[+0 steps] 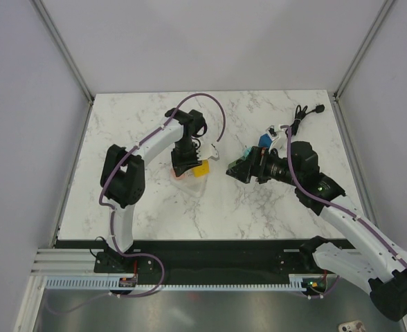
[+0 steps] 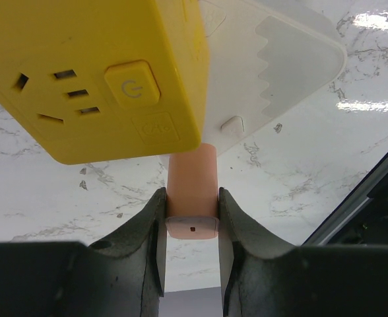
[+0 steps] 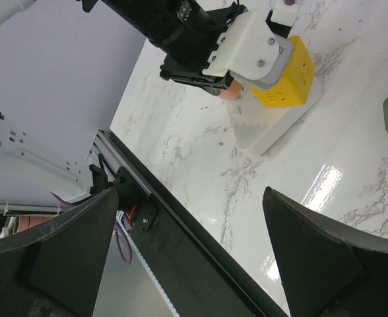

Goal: Insert the plug

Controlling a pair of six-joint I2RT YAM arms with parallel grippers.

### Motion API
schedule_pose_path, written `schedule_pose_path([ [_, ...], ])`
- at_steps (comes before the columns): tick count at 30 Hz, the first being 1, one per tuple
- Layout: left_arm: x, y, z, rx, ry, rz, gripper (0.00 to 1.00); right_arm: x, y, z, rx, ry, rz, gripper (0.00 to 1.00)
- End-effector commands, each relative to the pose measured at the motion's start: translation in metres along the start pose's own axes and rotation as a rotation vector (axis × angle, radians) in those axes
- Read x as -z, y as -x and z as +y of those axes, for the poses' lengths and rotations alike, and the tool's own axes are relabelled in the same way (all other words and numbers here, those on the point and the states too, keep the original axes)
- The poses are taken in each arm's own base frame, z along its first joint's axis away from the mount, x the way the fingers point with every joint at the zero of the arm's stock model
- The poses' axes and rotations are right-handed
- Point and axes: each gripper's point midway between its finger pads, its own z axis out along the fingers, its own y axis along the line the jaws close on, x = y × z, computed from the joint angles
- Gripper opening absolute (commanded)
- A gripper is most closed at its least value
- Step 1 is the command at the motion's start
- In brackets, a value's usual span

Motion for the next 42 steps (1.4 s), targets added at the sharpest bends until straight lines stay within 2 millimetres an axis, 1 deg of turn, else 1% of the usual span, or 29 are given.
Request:
schedule_pose_path([
  [1, 0.013, -0.015, -0.015, 0.014, -0.040, 0.069, 0.02, 0.007, 0.018, 0.011, 0.043, 0.017, -0.057, 0.98],
  [5, 0.013, -0.013, -0.018, 0.010, -0.049, 0.055, 0.02, 0.006, 0.018, 0.010, 0.042, 0.014, -0.055, 0.98],
  [13, 0.016, -0.011, -0.033, 0.010, -0.090, 0.028, 0.02, 0.005, 0.019, 0.009, 0.041, 0.009, -0.059, 0.98],
  [18, 0.017, -0.013, -0.041, 0.020, -0.114, 0.029, 0.02, 0.003, 0.017, 0.007, 0.030, 0.006, -0.049, 0.98],
  [20, 0.016, -0.017, -0.040, 0.027, -0.104, 0.053, 0.02, 0.004, 0.018, 0.007, 0.029, 0.006, -0.051, 0.98],
  [28, 0.018, -0.024, -0.039, 0.033, -0.088, 0.069, 0.02, 0.007, 0.019, 0.012, 0.034, 0.015, -0.059, 0.98],
  [33, 0.016, -0.032, -0.034, 0.038, -0.074, 0.091, 0.02, 0.008, 0.019, 0.013, 0.034, 0.019, -0.061, 0.98],
  [36, 0.014, -0.032, -0.029, 0.032, -0.063, 0.089, 0.02, 0.010, 0.020, 0.014, 0.037, 0.022, -0.065, 0.98],
  [39, 0.012, -0.027, -0.029, 0.025, -0.073, 0.067, 0.02, 0.011, 0.020, 0.015, 0.039, 0.022, -0.068, 0.98],
  [42, 0.009, -0.030, -0.028, 0.018, -0.073, 0.080, 0.02, 0.011, 0.021, 0.015, 0.039, 0.021, -0.071, 0.98],
])
